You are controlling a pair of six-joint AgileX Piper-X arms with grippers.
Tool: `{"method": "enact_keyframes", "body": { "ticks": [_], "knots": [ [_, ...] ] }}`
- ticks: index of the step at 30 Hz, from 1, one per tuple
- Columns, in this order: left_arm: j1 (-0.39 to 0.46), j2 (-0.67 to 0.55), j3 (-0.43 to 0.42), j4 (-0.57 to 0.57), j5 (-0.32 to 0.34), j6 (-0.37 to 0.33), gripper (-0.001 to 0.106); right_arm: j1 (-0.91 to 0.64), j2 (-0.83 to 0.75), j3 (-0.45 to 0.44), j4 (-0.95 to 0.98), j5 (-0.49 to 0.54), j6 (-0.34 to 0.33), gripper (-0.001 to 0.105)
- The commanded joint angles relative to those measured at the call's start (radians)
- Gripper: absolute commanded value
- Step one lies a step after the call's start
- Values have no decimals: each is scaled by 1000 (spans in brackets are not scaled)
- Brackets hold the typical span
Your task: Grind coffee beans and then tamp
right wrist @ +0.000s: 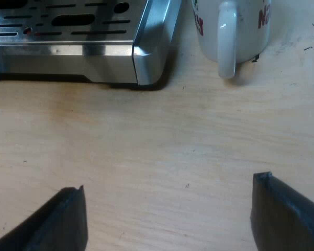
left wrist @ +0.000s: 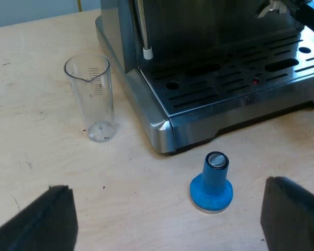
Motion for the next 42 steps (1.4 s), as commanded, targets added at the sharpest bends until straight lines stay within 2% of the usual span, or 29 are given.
{"method": "enact_keyframes", "body": {
  "ticks": [1, 8, 14, 15, 21, 29, 33, 38, 42],
  "knots": [
    [-4, -39, -1, -14, -11, -1, 73, -5, -46, -6, -9, -4, -3, 66],
    [-4, -31, -1, -14, -11, -1, 73, -5, -43, -17, -36, -4, -3, 66],
    [-4, 21, -1, -16, 67, -61, 73, -5, -13, -68, -46, -15, -3, 66],
    [-10, 34, -1, -19, 79, -61, 73, -5, 28, -105, -46, -71, -6, 66],
    [-99, 87, -1, -100, 79, -61, 73, -5, 139, -182, -46, -259, -55, 66],
    [-181, 190, -1, -221, 124, -61, 73, -2, 231, -252, -113, -375, -59, 66],
    [-249, 251, -1, -290, 141, -60, 73, 33, 275, -270, -129, -446, -56, 66],
    [-345, 315, -1, -343, 148, -44, 73, 135, 322, -276, -131, -440, -56, 66],
    [-408, 376, -1, -395, 148, -24, 73, 251, 366, -276, -156, -335, -59, 66]
  ]
}}
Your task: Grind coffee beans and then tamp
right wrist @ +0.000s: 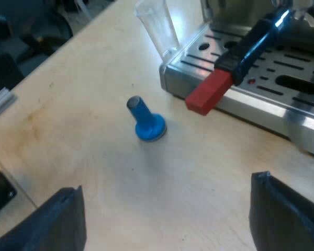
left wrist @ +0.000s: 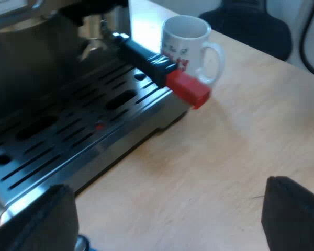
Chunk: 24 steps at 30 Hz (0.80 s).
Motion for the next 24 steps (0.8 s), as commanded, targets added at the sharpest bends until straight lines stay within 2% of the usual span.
{"method": "enact_keyframes", "body": {
  "ticks": [1, 4, 5, 9, 17, 20, 21, 24],
  "knots": [
    [-26, 28, -1, -43, 8, 5, 73, 54, 19, -13, -29, 41, -16, 66],
    [-42, 66, -1, -84, 8, 5, 73, 131, 50, -13, -45, 98, -16, 66],
    [-41, 81, -1, -101, 14, 5, 73, 196, 75, -13, -61, 156, -16, 66],
    [-41, 128, -1, -135, 14, 5, 73, 351, 134, -13, -111, 272, -10, 66],
    [-41, 154, -1, -138, 41, 16, 73, 626, 212, -8, -132, 534, 0, 66],
    [-41, 154, -1, -142, 58, 32, 73, 725, 238, -7, -154, 611, 51, 65],
    [-41, 154, -1, -142, 59, 42, 73, 772, 252, -7, -167, 663, 89, 64],
    [-41, 154, -1, -142, 59, 42, 73, 858, 282, -7, -193, 756, 136, 56]
  ]
}}
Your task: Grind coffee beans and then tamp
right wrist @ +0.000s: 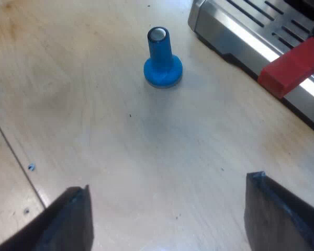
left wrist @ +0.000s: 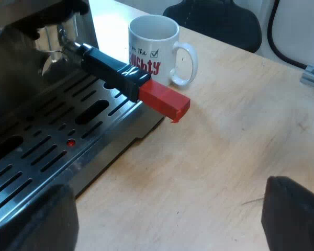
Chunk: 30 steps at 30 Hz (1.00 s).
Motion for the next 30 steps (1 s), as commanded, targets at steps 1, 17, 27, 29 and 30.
{"method": "enact_keyframes", "body": {
  "ticks": [1, 17, 27, 29, 30],
  "knots": [
    [-6, -5, -1, -11, 6, 5, 73, 55, 21, -7, -29, 78, 28, 54],
    [-6, -5, -1, -11, 87, 5, 73, 246, 297, -5, -223, 378, 216, 39],
    [-6, -5, -1, 15, 87, 11, 73, 246, 427, -5, -306, 393, 217, 0],
    [-6, -5, -1, 19, 87, 11, 73, 246, 440, -5, -323, 393, 217, 0],
    [-6, -5, -1, 19, 87, 11, 73, 246, 448, -5, -334, 393, 217, 0]
  ]
}}
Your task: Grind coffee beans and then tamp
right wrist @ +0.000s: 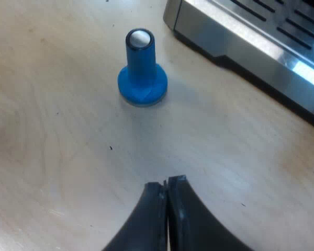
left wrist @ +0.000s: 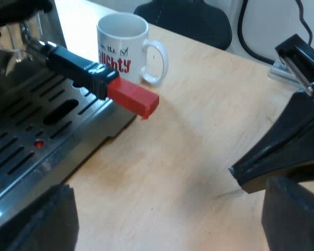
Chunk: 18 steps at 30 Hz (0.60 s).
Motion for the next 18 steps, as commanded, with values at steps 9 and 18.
{"method": "enact_keyframes", "body": {
  "ticks": [9, 18],
  "knots": [
    [-6, -5, -1, -3, 12, 1, 73, -2, 11, -3, -26, 249, 178, 0],
    [-6, -5, -1, -3, 12, 1, 73, -1, 11, 145, -200, 416, 344, 0]
  ]
}}
